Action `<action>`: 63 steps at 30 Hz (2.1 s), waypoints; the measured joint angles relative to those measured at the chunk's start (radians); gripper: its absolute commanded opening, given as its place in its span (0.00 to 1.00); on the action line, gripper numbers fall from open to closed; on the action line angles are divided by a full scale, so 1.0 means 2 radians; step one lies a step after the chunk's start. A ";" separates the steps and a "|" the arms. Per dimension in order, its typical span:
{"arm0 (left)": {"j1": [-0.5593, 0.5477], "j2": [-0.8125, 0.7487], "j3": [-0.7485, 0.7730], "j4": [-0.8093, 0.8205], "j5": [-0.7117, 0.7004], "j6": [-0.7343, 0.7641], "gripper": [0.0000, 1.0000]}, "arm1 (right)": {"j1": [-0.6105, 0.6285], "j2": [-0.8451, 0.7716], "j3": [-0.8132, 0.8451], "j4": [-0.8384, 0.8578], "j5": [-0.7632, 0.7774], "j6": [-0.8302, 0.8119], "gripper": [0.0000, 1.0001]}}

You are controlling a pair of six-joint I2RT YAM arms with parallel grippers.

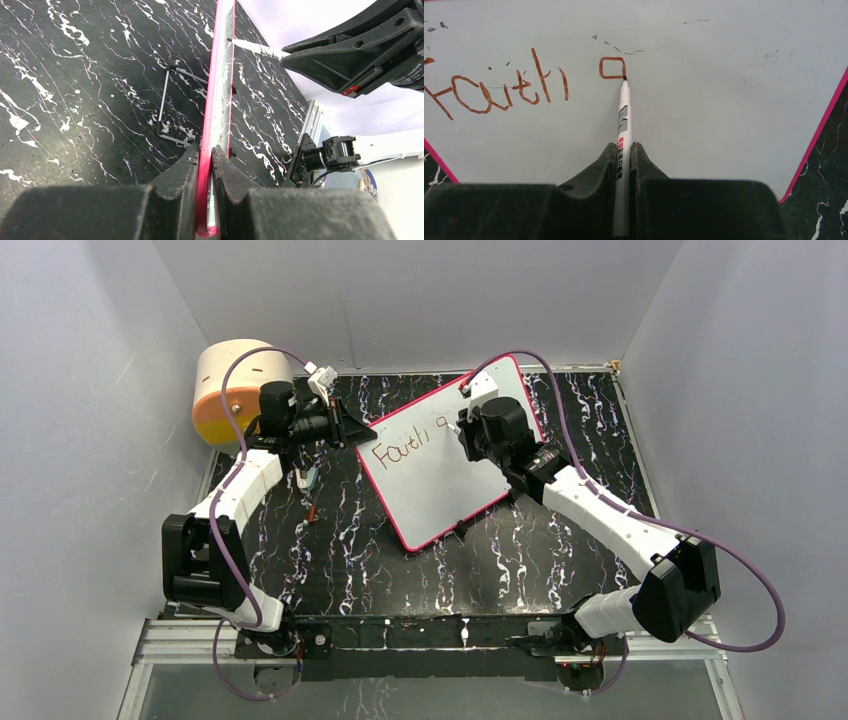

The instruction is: Write a sentence on the whiteboard

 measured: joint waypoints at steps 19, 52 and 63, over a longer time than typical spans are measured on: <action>0.000 0.001 0.000 0.000 -0.001 0.000 0.00 | 0.000 -0.002 0.004 -0.055 -0.010 0.000 0.00; -0.001 0.001 0.004 -0.007 0.000 0.004 0.00 | 0.000 -0.035 -0.002 -0.012 -0.026 0.007 0.00; -0.002 0.001 0.006 -0.012 0.000 0.007 0.00 | -0.006 -0.049 -0.002 -0.011 0.001 0.005 0.00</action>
